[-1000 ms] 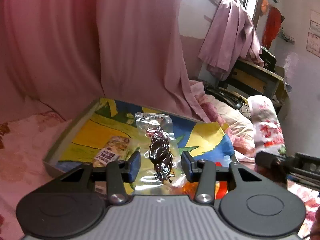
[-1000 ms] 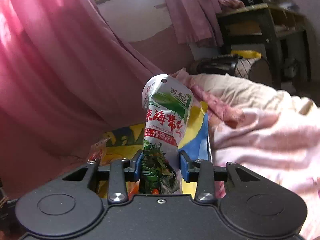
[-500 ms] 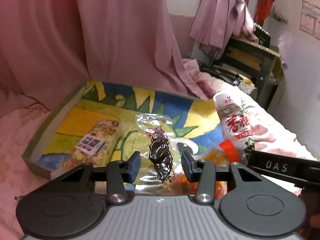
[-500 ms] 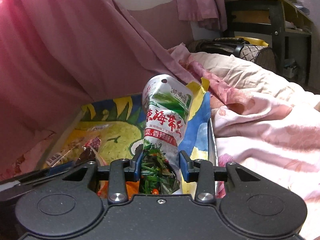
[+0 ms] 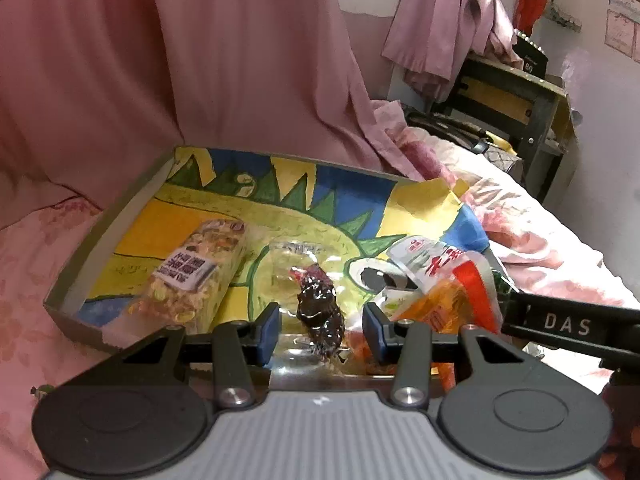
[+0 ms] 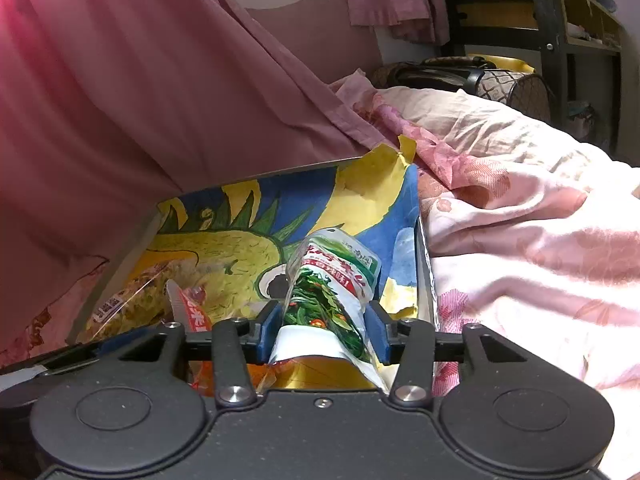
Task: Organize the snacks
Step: 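Carry the dark candy over the tray with the left tool while the right tool lowers the pouch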
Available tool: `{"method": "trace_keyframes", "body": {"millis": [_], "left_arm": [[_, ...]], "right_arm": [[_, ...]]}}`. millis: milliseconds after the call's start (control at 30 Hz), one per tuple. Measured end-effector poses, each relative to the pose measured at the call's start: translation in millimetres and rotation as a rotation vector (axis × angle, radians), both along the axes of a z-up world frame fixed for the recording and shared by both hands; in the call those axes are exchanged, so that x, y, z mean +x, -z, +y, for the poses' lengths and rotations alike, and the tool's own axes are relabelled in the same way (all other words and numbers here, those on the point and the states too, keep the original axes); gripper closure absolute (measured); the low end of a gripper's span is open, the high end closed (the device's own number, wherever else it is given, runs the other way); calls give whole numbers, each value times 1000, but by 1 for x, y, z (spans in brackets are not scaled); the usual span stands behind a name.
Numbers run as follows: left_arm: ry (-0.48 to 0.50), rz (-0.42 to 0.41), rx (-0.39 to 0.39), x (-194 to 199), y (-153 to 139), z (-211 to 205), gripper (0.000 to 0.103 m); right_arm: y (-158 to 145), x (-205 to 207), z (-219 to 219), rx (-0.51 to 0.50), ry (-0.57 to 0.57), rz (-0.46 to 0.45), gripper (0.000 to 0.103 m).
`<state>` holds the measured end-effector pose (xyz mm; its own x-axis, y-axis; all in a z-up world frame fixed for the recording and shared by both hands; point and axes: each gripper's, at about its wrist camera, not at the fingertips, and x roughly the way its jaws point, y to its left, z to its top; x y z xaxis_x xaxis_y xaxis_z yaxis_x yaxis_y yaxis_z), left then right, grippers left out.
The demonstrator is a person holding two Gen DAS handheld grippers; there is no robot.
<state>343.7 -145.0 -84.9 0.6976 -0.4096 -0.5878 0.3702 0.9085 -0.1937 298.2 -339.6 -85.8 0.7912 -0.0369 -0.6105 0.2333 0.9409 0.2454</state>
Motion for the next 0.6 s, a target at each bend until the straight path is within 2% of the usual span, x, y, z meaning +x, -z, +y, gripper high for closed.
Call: {"method": "trace_keyframes", "body": {"millis": [100, 233, 433, 600], "left_arm": [[-7, 5, 4, 0, 0, 1, 54], [-22, 0, -5, -1, -6, 4, 43], [-51, -24, -28, -10, -23, 15, 27], [-85, -53, -70, -25, -43, 28, 16]], "right_arm": [[-1, 0, 1, -9, 2, 5, 44], [-3, -2, 1, -23, 17, 9, 42], [-20, -16, -5, -15, 41, -33, 26], [-40, -38, -7, -24, 53, -81, 18]]}}
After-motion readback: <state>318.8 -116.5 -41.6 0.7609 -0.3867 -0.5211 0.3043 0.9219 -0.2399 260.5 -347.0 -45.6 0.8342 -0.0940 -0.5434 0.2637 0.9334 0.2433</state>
